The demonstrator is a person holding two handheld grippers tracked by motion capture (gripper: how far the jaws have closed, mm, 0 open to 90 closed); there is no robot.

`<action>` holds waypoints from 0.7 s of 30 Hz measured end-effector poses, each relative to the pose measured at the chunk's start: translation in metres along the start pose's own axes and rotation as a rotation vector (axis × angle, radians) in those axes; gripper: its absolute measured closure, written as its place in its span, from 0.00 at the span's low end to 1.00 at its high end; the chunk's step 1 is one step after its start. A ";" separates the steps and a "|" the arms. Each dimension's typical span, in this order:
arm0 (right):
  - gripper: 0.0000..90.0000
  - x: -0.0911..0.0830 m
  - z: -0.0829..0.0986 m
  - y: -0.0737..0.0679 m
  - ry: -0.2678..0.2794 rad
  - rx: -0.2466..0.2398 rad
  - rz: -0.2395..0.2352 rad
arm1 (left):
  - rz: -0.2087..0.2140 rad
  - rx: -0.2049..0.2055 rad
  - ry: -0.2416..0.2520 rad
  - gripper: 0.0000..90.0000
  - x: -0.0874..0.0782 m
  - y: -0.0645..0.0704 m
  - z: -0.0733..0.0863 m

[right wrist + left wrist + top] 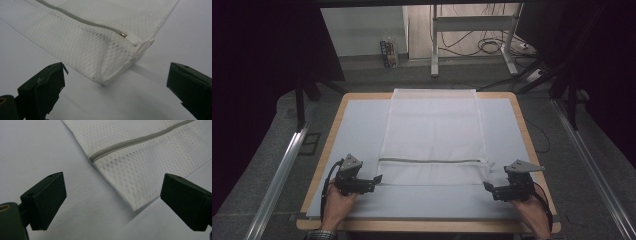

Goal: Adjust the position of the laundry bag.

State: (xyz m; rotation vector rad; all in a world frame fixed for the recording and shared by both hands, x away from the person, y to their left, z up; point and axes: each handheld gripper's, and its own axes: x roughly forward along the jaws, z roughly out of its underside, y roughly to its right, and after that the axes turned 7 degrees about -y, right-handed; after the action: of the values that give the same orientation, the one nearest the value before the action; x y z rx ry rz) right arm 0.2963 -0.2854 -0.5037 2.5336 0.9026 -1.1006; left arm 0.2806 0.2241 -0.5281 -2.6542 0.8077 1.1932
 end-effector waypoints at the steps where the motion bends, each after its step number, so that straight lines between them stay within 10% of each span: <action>1: 0.01 0.000 -0.001 0.001 0.003 0.002 0.003 | -0.001 -0.003 0.000 0.07 0.001 0.000 -0.001; 21: 0.09 0.018 -0.026 0.019 -0.036 0.026 0.052 | 0.018 0.037 0.009 0.01 0.013 -0.010 -0.023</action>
State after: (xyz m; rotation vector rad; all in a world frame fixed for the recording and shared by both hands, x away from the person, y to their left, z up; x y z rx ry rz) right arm 0.3325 -0.2811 -0.4996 2.5344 0.8139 -1.1459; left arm 0.3084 0.2199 -0.5232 -2.6301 0.8483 1.1596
